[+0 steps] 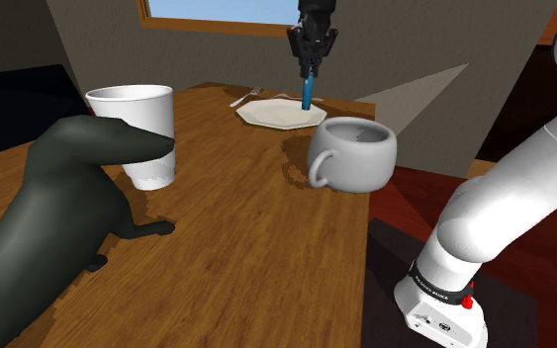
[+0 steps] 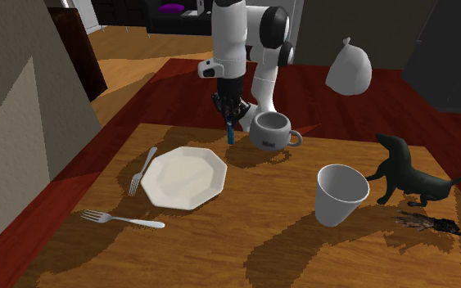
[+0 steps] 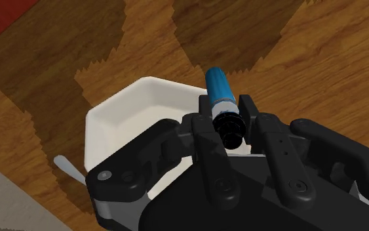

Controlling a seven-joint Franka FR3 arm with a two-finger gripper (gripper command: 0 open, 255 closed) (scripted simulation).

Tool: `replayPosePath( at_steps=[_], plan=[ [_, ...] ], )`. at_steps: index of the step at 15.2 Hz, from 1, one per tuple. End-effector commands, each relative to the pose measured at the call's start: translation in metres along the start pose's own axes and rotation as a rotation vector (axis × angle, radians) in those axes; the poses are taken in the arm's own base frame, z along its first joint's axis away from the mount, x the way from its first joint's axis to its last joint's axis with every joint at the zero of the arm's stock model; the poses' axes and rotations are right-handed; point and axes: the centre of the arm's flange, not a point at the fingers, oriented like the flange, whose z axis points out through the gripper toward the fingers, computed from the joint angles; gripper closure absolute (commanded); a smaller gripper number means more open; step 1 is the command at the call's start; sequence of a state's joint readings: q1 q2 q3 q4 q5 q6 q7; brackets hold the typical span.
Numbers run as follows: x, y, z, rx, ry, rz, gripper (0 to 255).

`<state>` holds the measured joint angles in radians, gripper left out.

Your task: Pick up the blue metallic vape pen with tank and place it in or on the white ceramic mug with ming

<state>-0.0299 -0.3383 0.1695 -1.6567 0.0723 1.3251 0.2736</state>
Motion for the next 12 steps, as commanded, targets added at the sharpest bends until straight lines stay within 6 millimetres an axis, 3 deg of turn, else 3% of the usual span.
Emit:
replayPosePath(
  at_steps=[1,12],
  plan=[
    [0.000,0.000,-0.011,0.000,0.000,0.000,255],
    [0.000,-0.001,-0.070,0.000,0.000,0.000,255]
  ],
)
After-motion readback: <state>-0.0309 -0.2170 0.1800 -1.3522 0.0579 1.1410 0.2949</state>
